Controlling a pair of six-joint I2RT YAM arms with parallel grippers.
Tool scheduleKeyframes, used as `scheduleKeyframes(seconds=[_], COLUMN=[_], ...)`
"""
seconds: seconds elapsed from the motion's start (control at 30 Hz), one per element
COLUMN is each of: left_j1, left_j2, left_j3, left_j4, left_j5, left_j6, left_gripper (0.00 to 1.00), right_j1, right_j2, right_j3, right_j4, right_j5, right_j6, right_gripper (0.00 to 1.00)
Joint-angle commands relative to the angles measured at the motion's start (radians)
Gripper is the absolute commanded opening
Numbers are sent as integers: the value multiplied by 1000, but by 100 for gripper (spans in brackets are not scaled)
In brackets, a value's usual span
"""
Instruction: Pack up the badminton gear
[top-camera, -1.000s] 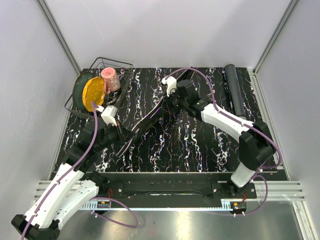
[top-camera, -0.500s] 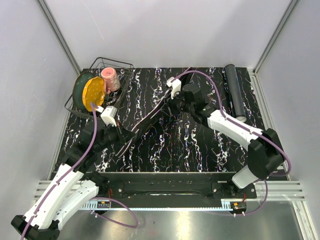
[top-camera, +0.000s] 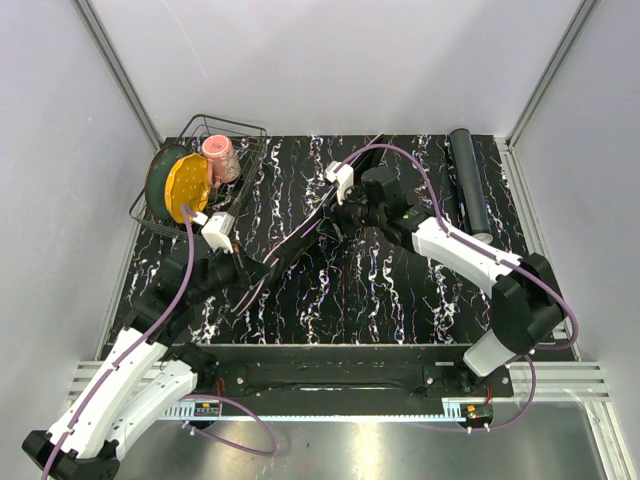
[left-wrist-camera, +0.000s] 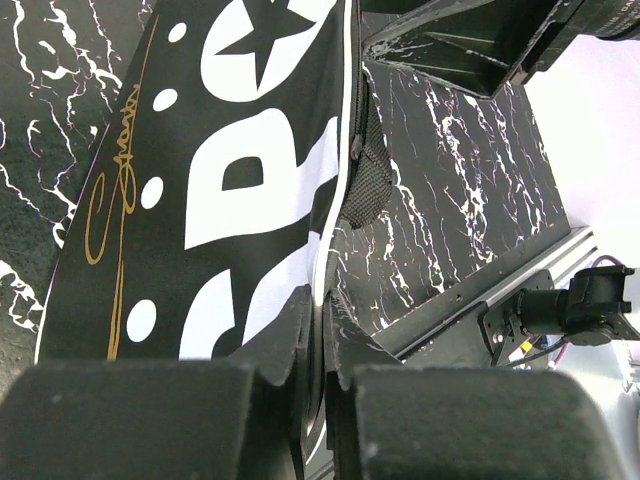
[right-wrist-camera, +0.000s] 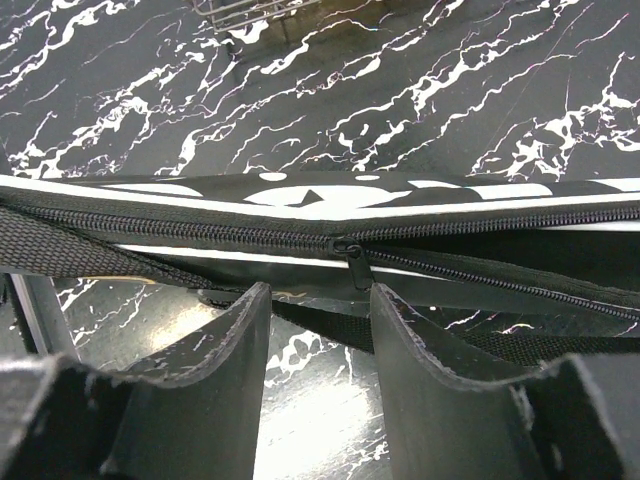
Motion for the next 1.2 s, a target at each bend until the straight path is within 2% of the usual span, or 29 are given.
scheduleKeyframes(seconds=[0.0,0.3,0.43,0.5,0.77,0.93,1.03,1.17], left_j1=[3,5,3,3,3,3,5,3], left_j2=[-10,3,1,1,-4,-4,-5,-10], left_j3=[35,37,38,38,37,37,35,35], left_j4=[50,56,59,58,58,58,60,55], left_j5=[39,54,55,55,59,57,55,45], left_j6=[-9,-7,-6,-3,-6,-7,-9,-12], left_gripper=[0,0,0,0,0,0,0,0], right_j1=[-5,-6,1,6,30,40,47,52], right_j2=[15,41,57,64,58,28,19,11], right_j3=[56,90,108,113,70,5,-13,-41], right_j4=[17,11,12,14,63,178,216,262], right_j5=[23,76,68,79,154,212,235,257], right_j6=[-49,-78,-86,-91,-106,-89,-72,-45], right_gripper=[50,51,49,42,29,18,15,1])
